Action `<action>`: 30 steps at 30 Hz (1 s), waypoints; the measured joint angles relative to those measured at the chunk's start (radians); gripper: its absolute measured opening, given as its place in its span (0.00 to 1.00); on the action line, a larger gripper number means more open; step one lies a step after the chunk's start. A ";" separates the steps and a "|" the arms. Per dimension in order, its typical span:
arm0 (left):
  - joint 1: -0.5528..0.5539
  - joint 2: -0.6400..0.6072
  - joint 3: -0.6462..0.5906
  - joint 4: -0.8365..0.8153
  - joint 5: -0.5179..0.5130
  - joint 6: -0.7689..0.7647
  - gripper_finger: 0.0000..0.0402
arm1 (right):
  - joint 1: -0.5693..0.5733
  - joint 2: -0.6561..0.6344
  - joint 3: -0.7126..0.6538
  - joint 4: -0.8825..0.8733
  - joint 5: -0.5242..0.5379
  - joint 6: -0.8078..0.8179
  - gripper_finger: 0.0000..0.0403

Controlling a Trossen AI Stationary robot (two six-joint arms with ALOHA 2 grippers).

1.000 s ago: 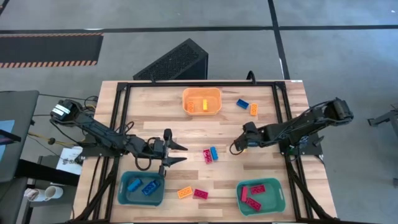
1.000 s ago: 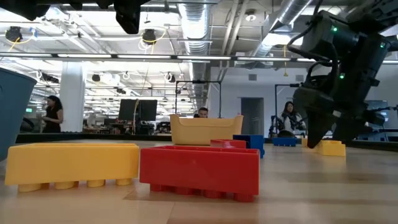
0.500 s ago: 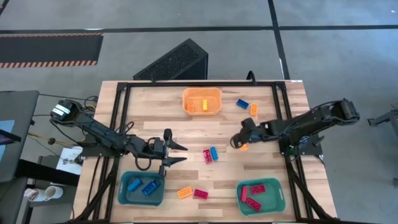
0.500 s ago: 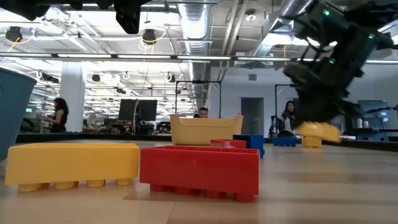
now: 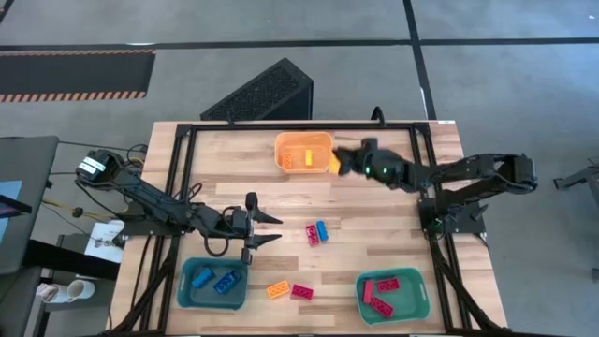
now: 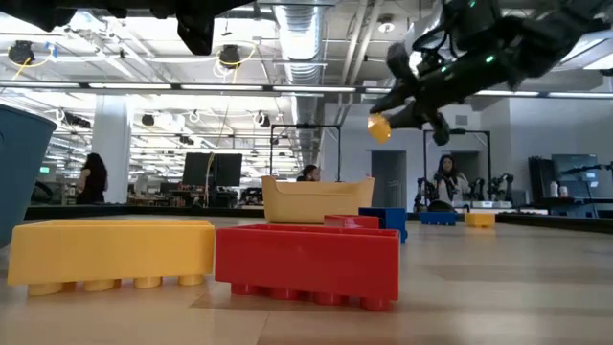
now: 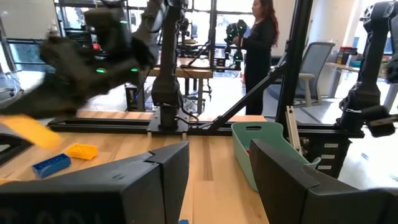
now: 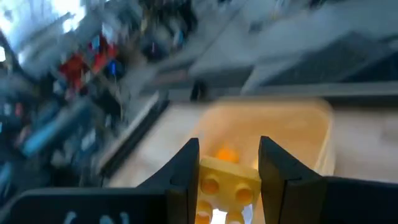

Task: Sort & place blocks by color
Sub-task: Put the yellow game piece into the yellow bin, then put the blue game piece into the blue bin

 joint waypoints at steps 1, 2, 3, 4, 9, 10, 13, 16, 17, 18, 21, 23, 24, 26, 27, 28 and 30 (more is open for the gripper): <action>0.000 0.000 0.000 0.000 0.000 0.000 0.39 | -0.034 0.020 0.004 0.032 -0.010 -0.003 0.28; 0.000 0.000 0.000 0.000 0.000 0.000 0.39 | -0.068 0.042 0.012 0.045 -0.024 -0.005 0.29; 0.000 0.000 0.000 0.000 0.000 0.000 0.39 | -0.101 0.066 0.022 0.046 -0.046 -0.006 0.30; 0.000 0.000 0.000 0.000 0.000 0.000 0.39 | -0.129 0.087 0.032 0.045 -0.069 -0.006 0.31; 0.000 0.000 0.000 0.000 -0.001 0.000 0.39 | -0.210 0.217 0.120 0.054 -0.210 -0.006 0.34; 0.000 0.000 0.000 0.000 -0.001 0.000 0.39 | -0.214 0.241 0.140 0.054 -0.233 -0.010 0.34; 0.000 0.000 0.000 0.000 -0.002 0.001 0.39 | -0.214 0.299 0.205 0.067 -0.307 -0.083 0.35; 0.000 0.000 0.000 -0.001 -0.002 0.001 0.39 | -0.210 0.344 0.264 0.067 -0.357 -0.108 0.39; 0.000 0.000 0.000 -0.001 -0.002 0.001 0.39 | -0.206 0.355 0.279 0.065 -0.366 -0.108 0.42; 0.000 0.000 0.000 -0.001 -0.002 0.000 0.39 | -0.202 0.363 0.294 0.064 -0.369 -0.108 0.45; 0.000 0.000 0.000 -0.005 -0.002 0.000 0.39 | -0.189 0.362 0.318 0.067 -0.370 -0.112 0.57; 0.000 0.000 0.000 -0.005 -0.002 0.000 0.39 | -0.178 0.357 0.323 0.056 -0.375 -0.125 0.64; 0.000 0.000 0.000 -0.005 -0.002 0.000 0.39 | -0.173 0.351 0.322 0.045 -0.386 -0.142 0.67; 0.000 0.000 0.000 -0.005 -0.002 0.000 0.39 | -0.160 0.334 0.322 0.048 -0.394 -0.169 0.72; 0.000 0.000 0.000 -0.005 -0.002 0.000 0.39 | -0.154 0.325 0.323 0.048 -0.396 -0.173 0.73; 0.000 0.000 0.000 -0.005 -0.002 0.000 0.39 | -0.147 0.317 0.323 0.046 -0.405 -0.180 0.74; 0.000 0.000 0.000 -0.005 -0.002 0.000 0.39 | -0.122 0.304 0.323 0.044 -0.442 -0.215 0.74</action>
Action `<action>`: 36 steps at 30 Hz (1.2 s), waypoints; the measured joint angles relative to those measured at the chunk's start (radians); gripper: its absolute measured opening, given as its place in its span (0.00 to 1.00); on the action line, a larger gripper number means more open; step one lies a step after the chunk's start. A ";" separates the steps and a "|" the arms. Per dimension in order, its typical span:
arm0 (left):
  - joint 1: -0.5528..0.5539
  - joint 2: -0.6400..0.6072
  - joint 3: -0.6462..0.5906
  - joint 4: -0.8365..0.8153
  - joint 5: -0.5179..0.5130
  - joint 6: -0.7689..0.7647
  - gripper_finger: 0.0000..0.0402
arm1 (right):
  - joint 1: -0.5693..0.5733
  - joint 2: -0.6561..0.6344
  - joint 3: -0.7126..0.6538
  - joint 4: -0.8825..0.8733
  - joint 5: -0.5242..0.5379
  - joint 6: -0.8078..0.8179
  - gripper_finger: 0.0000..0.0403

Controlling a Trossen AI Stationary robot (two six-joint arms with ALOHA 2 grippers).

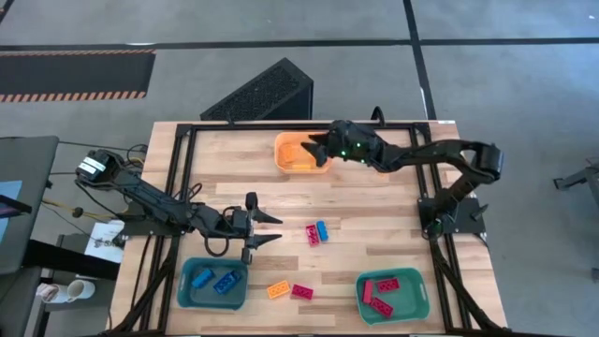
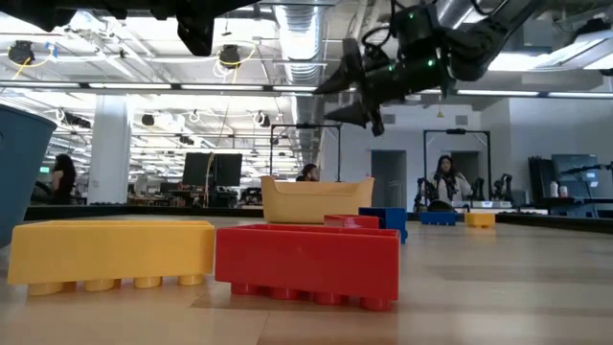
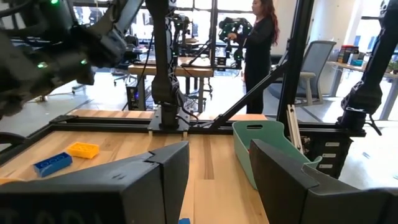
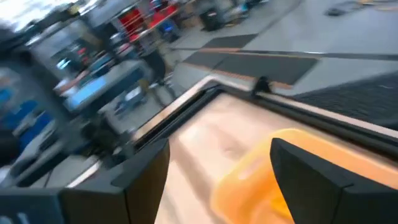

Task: Sort & place blocks by color
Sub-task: Put the blue game piece into the blue bin

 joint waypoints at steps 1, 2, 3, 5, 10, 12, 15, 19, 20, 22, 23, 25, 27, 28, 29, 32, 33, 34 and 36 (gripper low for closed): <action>0.000 0.000 0.000 0.000 0.000 0.000 0.39 | 0.020 -0.006 0.000 0.000 -0.018 -0.016 0.74; 0.000 0.000 0.000 0.000 0.000 0.000 0.39 | 0.044 -0.013 0.000 -0.001 -0.034 -0.027 0.74; 0.000 0.000 0.000 0.000 0.000 0.000 0.39 | 0.073 -0.020 0.000 -0.001 -0.047 -0.038 0.73; 0.000 0.000 0.000 0.000 0.000 -0.001 0.39 | 0.141 -0.033 0.000 -0.001 -0.056 -0.067 0.72; 0.000 0.000 0.000 0.000 0.000 -0.013 0.39 | 0.325 -0.068 0.000 0.001 -0.055 -0.156 0.68; 0.000 0.000 0.000 0.000 0.000 -0.013 0.39 | 0.397 -0.071 0.000 0.001 -0.053 -0.180 0.67; 0.001 0.000 0.000 -0.015 -0.002 -0.014 0.39 | 0.487 -0.071 -0.001 -0.001 -0.018 -0.201 0.66; 0.003 0.000 0.000 -0.023 -0.009 -0.016 0.39 | 0.574 -0.066 -0.001 -0.001 0.089 -0.219 0.64; 0.003 0.000 0.000 -0.023 -0.010 -0.016 0.39 | 0.591 -0.066 -0.001 -0.001 0.119 -0.224 0.63; 0.003 0.000 0.000 -0.023 -0.017 -0.016 0.39 | 0.621 -0.066 -0.001 0.001 0.181 -0.236 0.62; 0.003 0.000 0.000 -0.023 -0.019 -0.016 0.39 | 0.635 -0.066 -0.001 0.000 0.207 -0.240 0.61; 0.003 0.000 0.000 -0.023 -0.025 -0.017 0.39 | 0.654 -0.066 -0.001 0.000 0.249 -0.244 0.60; 0.003 0.000 0.000 -0.024 -0.025 -0.020 0.39 | 0.667 -0.066 -0.001 0.000 0.263 -0.245 0.58; 0.003 0.000 0.000 -0.025 -0.025 -0.023 0.39 | 0.670 -0.066 -0.001 0.000 0.264 -0.246 0.57; 0.003 0.000 0.000 -0.024 -0.025 -0.024 0.39 | 0.670 -0.066 -0.001 0.000 0.264 -0.247 0.56; 0.003 0.000 0.000 -0.024 -0.026 -0.024 0.39 | 0.669 -0.066 -0.001 0.000 0.265 -0.247 0.54; 0.003 0.000 0.000 -0.024 -0.026 -0.026 0.39 | 0.669 -0.066 -0.001 0.000 0.266 -0.247 0.53; 0.003 0.000 0.000 -0.024 -0.026 -0.027 0.39 | 0.668 -0.066 -0.001 0.000 0.266 -0.247 0.52; 0.003 0.000 0.000 -0.025 -0.026 -0.032 0.39 | 0.665 -0.066 -0.001 -0.002 0.269 -0.251 0.50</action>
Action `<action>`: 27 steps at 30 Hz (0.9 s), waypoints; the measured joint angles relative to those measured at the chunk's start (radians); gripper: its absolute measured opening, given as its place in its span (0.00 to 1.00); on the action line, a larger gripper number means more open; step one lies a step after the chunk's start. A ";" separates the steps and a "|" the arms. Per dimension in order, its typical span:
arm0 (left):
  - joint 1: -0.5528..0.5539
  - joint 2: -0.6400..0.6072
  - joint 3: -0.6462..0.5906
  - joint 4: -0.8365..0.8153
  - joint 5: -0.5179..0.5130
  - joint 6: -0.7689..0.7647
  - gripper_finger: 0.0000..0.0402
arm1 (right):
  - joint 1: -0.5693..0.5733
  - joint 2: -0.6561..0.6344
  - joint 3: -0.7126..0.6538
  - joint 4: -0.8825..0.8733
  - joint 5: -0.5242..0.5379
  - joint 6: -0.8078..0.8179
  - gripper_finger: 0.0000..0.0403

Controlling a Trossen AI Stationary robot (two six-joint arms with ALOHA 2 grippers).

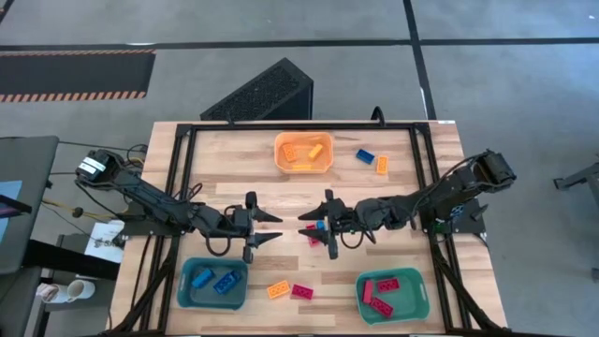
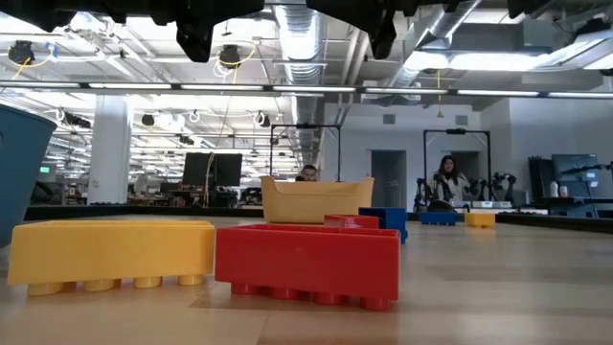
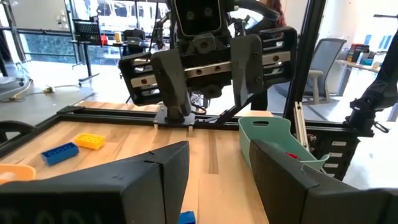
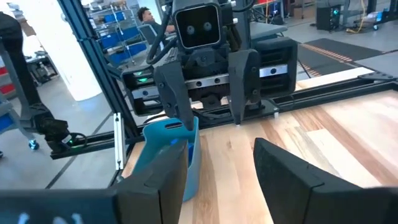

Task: Sort & place blocks by color
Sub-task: Put the blue game piece into the blue bin

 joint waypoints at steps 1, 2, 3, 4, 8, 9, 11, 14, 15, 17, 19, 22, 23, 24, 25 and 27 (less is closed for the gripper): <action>0.000 0.000 0.000 0.000 0.000 -0.013 0.39 | 0.000 0.000 0.000 0.000 0.001 -0.010 0.49; 0.000 0.000 0.000 -0.001 0.000 -0.026 0.39 | 0.000 0.000 0.000 0.000 0.001 -0.023 0.49; 0.000 0.000 0.000 -0.002 0.000 -0.035 0.39 | 0.000 0.000 0.000 0.000 0.001 -0.037 0.48; 0.000 0.000 0.000 -0.006 0.000 -0.036 0.39 | -0.003 0.000 0.000 0.000 0.002 -0.044 0.47; 0.001 0.000 0.000 -0.027 -0.009 -0.027 0.39 | -0.018 0.000 0.000 -0.002 -0.002 -0.031 0.45; 0.003 0.000 0.000 -0.027 -0.014 -0.027 0.39 | -0.020 0.000 0.000 -0.007 -0.007 -0.031 0.44; 0.004 0.000 0.000 -0.033 -0.016 -0.029 0.39 | -0.021 0.000 0.000 -0.029 -0.007 -0.030 0.43; 0.004 0.000 0.000 -0.042 -0.016 -0.031 0.39 | -0.019 0.000 -0.002 -0.044 -0.010 -0.030 0.41; 0.004 0.000 0.000 -0.043 -0.019 -0.029 0.39 | -0.019 0.000 -0.002 -0.044 -0.012 -0.030 0.40; 0.004 0.000 0.000 -0.043 -0.037 -0.016 0.39 | -0.018 0.000 -0.002 -0.051 -0.011 -0.033 0.39; 0.004 0.000 0.000 -0.050 -0.045 -0.013 0.39 | -0.018 0.000 -0.002 -0.076 -0.010 -0.034 0.38; 0.005 0.000 0.000 -0.052 -0.047 -0.012 0.39 | -0.019 0.000 -0.002 -0.093 -0.006 -0.019 0.37; 0.005 0.000 0.000 -0.053 -0.047 -0.012 0.39 | -0.019 0.000 -0.002 -0.100 -0.007 -0.011 0.36; 0.005 0.000 0.000 -0.054 -0.046 -0.012 0.39 | -0.019 0.000 -0.002 -0.109 -0.008 -0.007 0.36; 0.005 0.000 0.000 -0.054 -0.046 -0.012 0.39 | -0.019 0.000 -0.002 -0.119 -0.007 -0.001 0.36; 0.005 0.000 0.000 -0.054 -0.046 -0.012 0.39 | -0.019 0.000 -0.002 -0.147 -0.001 0.005 0.35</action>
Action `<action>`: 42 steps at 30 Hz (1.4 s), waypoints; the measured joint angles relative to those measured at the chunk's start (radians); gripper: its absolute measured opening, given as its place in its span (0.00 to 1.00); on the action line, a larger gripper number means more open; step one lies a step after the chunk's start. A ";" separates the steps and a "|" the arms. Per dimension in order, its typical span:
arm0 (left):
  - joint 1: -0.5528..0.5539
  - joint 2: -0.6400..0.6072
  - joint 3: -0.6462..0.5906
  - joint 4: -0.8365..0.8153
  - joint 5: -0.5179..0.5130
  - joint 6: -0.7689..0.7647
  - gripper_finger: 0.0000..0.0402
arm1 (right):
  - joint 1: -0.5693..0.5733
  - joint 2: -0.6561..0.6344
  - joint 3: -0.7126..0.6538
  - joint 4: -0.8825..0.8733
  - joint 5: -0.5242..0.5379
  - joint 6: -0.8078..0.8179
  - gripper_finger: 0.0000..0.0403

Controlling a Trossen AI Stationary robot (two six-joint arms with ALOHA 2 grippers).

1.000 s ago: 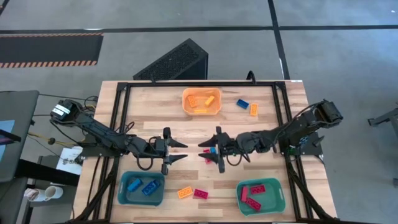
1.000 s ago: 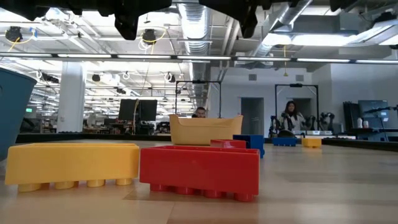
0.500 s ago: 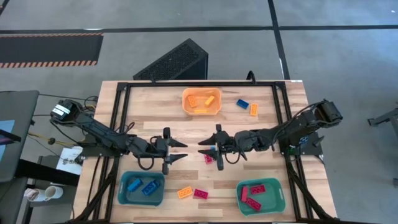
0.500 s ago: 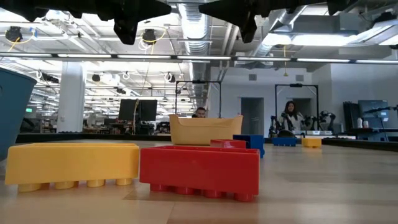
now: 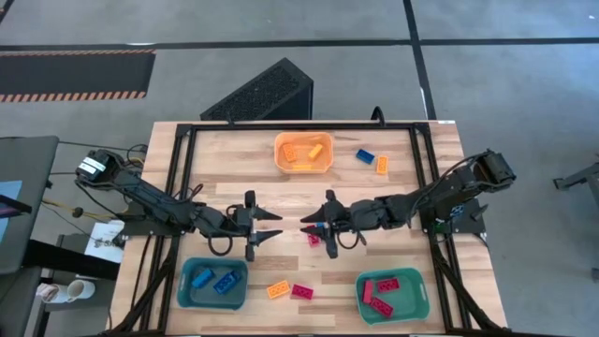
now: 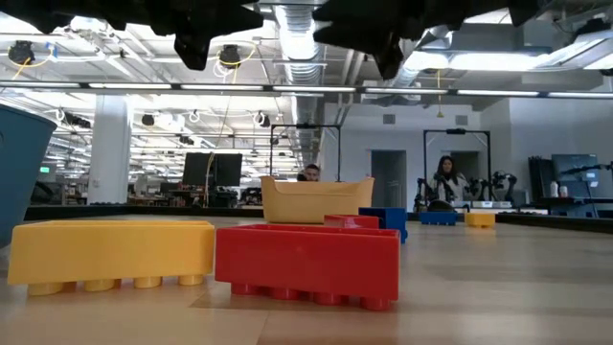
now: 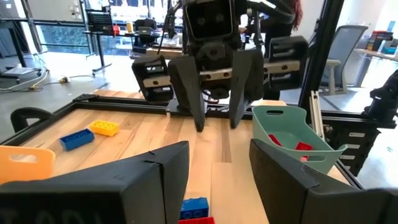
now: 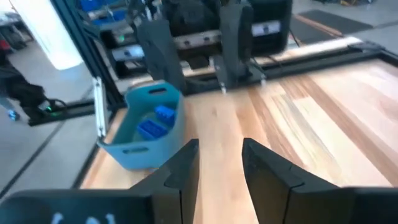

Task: Sort & place blocks by color
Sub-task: Put the blue game piece into the blue bin

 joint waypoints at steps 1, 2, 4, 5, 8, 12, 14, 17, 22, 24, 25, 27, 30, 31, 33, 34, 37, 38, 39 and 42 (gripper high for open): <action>0.000 0.000 0.000 -0.001 0.000 0.000 0.39 | 0.000 0.000 0.000 -0.018 0.012 0.004 0.35; 0.000 0.000 0.000 -0.003 0.000 0.000 0.39 | -0.002 0.000 0.000 -0.038 0.024 0.011 0.35; 0.000 0.000 0.000 -0.012 0.000 -0.001 0.39 | -0.010 0.000 0.000 -0.076 0.032 0.038 0.34; 0.000 0.000 0.000 -0.014 0.000 0.000 0.39 | -0.018 -0.001 0.000 -0.094 0.032 0.058 0.34; 0.000 0.000 0.000 -0.017 0.000 -0.001 0.39 | -0.036 -0.003 0.000 -0.122 0.034 0.089 0.34; 0.000 0.000 0.000 -0.036 -0.013 0.001 0.39 | -0.054 -0.003 -0.016 -0.125 0.036 0.088 0.34; 0.000 0.000 0.000 -0.046 -0.013 0.001 0.39 | -0.069 -0.007 -0.052 -0.081 0.031 0.088 0.33; 0.000 0.000 0.000 -0.053 -0.018 0.032 0.39 | -0.098 -0.016 -0.112 -0.003 0.023 0.101 0.33; 0.000 0.000 0.000 -0.069 -0.080 0.049 0.39 | -0.148 -0.015 -0.234 0.118 0.016 0.123 0.33; 0.002 0.000 0.000 -0.078 -0.106 0.061 0.39 | -0.169 -0.016 -0.274 0.186 0.002 0.123 0.33; 0.004 0.000 0.000 -0.081 -0.116 0.064 0.39 | -0.183 -0.016 -0.294 0.213 -0.011 0.123 0.33; 0.018 0.000 0.000 -0.080 -0.118 0.065 0.39 | -0.208 -0.016 -0.319 0.247 -0.037 0.125 0.33; 0.046 0.000 0.000 -0.079 -0.119 0.065 0.39 | -0.238 -0.016 -0.340 0.286 -0.060 0.125 0.33; 0.057 0.000 0.000 -0.079 -0.119 0.065 0.39 | -0.246 -0.016 -0.347 0.287 -0.062 0.126 0.33; 0.079 0.000 0.000 -0.079 -0.119 0.065 0.39 | -0.252 -0.016 -0.349 0.289 -0.064 0.125 0.32; 0.089 0.000 0.000 -0.078 -0.119 0.064 0.39 | -0.255 -0.016 -0.349 0.294 -0.067 0.125 0.32; 0.122 0.000 0.000 -0.071 -0.118 0.050 0.39 | -0.263 -0.016 -0.348 0.292 -0.095 0.129 0.31; 0.133 0.000 0.000 -0.063 -0.118 0.045 0.39 | -0.263 -0.016 -0.348 0.292 -0.102 0.136 0.31; 0.144 0.000 0.000 -0.053 -0.118 0.041 0.39 | -0.263 -0.016 -0.348 0.293 -0.111 0.141 0.31; 0.169 0.000 0.000 -0.010 -0.099 0.035 0.39 | -0.264 -0.016 -0.348 0.293 -0.122 0.145 0.30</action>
